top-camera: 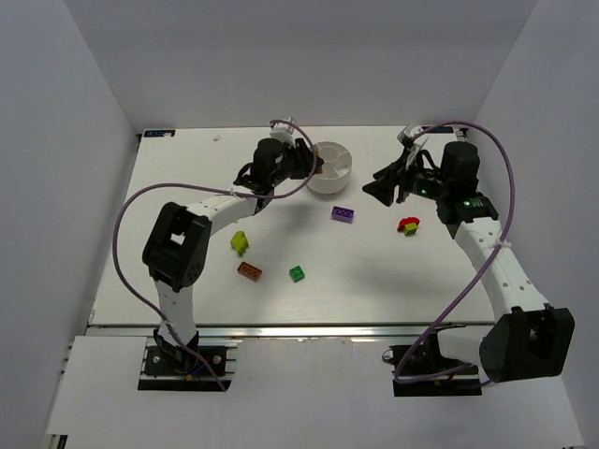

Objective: Sort the legos into containers by color

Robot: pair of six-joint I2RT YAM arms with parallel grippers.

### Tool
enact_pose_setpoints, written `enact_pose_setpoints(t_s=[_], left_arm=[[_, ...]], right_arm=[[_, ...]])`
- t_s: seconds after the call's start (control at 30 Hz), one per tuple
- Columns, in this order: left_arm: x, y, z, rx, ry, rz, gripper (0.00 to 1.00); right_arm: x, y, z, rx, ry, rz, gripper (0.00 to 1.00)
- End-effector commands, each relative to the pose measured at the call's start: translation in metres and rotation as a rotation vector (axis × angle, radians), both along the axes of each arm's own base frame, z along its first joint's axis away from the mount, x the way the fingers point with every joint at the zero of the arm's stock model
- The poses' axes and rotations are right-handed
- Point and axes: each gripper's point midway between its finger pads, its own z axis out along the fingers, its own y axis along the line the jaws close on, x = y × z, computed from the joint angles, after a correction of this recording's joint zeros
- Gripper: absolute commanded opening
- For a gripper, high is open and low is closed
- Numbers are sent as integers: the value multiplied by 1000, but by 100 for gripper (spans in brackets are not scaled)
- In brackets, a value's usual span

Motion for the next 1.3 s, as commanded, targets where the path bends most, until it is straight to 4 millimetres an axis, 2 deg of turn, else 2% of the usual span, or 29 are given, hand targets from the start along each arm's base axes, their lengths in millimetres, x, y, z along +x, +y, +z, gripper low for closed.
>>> enact_pose_setpoints(t_s=[0.0,0.23,0.33,0.5,0.7,0.83,1.17,1.27], left_arm=[[18,-11,35,-17,-126,15,10],[35,-19,28,-24,-203,17,14],[38,-22,25,-31,-231,11,20],[38,-29,15,-41,-238,-24,26],[34,-28,4,-40,-223,-31,32],[34,-26,-1,-28,-220,-22,46],[36,-26,-18,3,-185,-23,49],[36,-26,-24,18,-170,-25,54]], right_arm=[[-9,-2,26,43,-74,16,58],[-15,-5,22,47,-71,19,58],[-15,-6,17,51,-57,17,58],[-14,-8,16,50,-56,14,58],[-12,-10,16,52,-57,14,58],[-12,-9,16,54,-57,22,58],[-13,-10,15,54,-51,21,58],[-14,-10,15,52,-52,22,58]])
